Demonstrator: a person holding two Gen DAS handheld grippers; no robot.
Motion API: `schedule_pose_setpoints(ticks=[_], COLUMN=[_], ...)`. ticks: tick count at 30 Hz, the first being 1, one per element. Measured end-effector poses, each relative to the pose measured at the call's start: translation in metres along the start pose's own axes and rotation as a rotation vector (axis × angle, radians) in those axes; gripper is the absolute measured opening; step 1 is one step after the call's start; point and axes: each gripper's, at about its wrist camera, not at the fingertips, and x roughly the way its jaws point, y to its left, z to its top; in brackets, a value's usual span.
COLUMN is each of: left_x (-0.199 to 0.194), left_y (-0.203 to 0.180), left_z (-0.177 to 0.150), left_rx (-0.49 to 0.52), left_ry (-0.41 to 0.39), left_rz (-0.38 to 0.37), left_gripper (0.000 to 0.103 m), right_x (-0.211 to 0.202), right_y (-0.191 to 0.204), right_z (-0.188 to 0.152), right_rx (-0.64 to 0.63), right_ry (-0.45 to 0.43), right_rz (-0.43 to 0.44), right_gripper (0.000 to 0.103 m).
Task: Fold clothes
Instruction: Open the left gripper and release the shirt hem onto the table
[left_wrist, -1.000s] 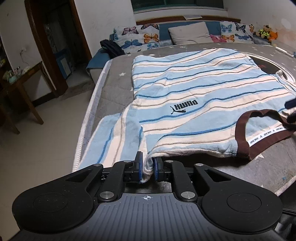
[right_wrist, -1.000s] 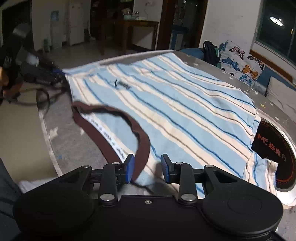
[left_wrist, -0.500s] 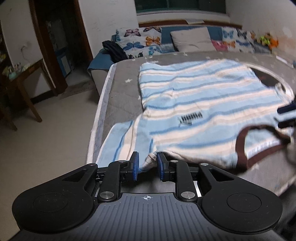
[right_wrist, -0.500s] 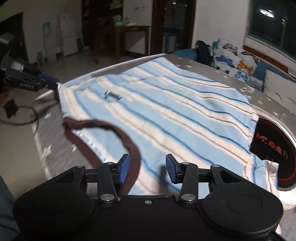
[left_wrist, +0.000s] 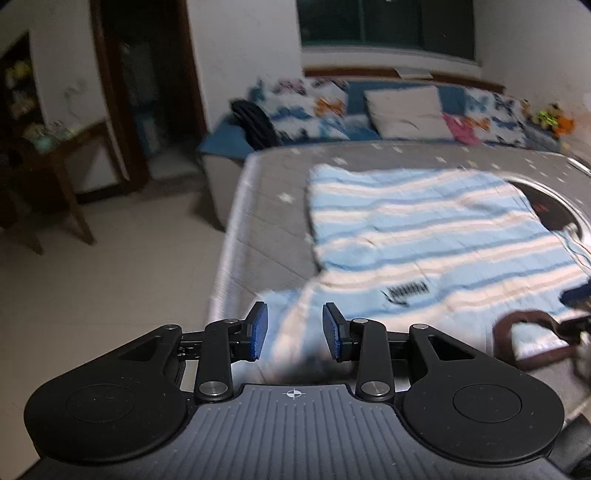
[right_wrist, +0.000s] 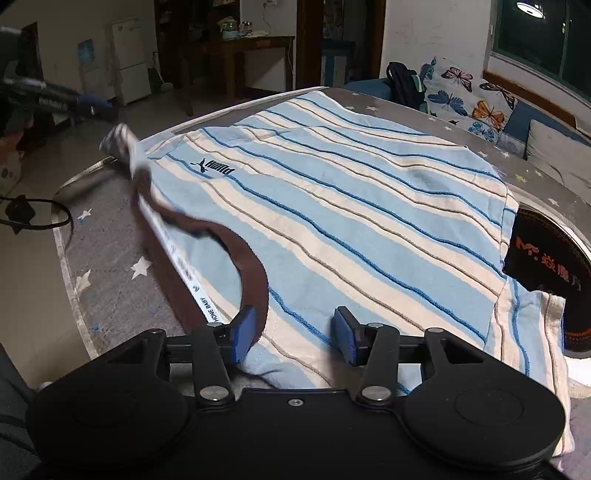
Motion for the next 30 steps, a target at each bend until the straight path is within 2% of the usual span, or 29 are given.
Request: schedule_pose_setpoints(ticks=[4, 7, 10, 13, 16, 20, 23, 30], left_x=[0.006, 0.025, 0.053, 0.071, 0.073, 0.062, 0.057, 0.064], left_y=[0.002, -0.013, -0.031, -0.037, -0.035, -0.04, -0.051, -0.077], left_z=[0.006, 0.001, -0.013, -0.027, -0.031, -0.02, -0.016, -0.025], left_rx=[-0.026, 0.011, 0.049, 0.061, 0.045, 0.044, 0.053, 0.076], left_ry=[-0.003, 0.027, 0.105, 0.175, 0.189, 0.138, 0.109, 0.148], left_rz=[-0.033, -0.054, -0.091, -0.082, -0.076, -0.082, -0.111, -0.164], left_gripper=[0.035, 0.035, 0.035, 0.034, 0.034, 0.034, 0.034, 0.034], right_x=[-0.001, -0.001, -0.002, 0.001, -0.001, -0.009, -0.013, -0.002], right_y=[0.001, 0.002, 0.0, -0.001, -0.005, -0.027, -0.051, -0.116], right_z=[0.001, 0.003, 0.005, 0.004, 0.008, 0.033, 0.06, 0.127], right_rx=[0.001, 0.001, 0.009, 0.002, 0.005, 0.016, 0.016, 0.07], right_ry=[-0.001, -0.012, -0.015, 0.009, 0.013, -0.02, -0.059, -0.107], right_rz=[0.001, -0.008, -0.008, -0.009, 0.002, 0.004, -0.029, -0.121], right_gripper=[0.051, 0.051, 0.054, 0.054, 0.054, 0.054, 0.054, 0.054])
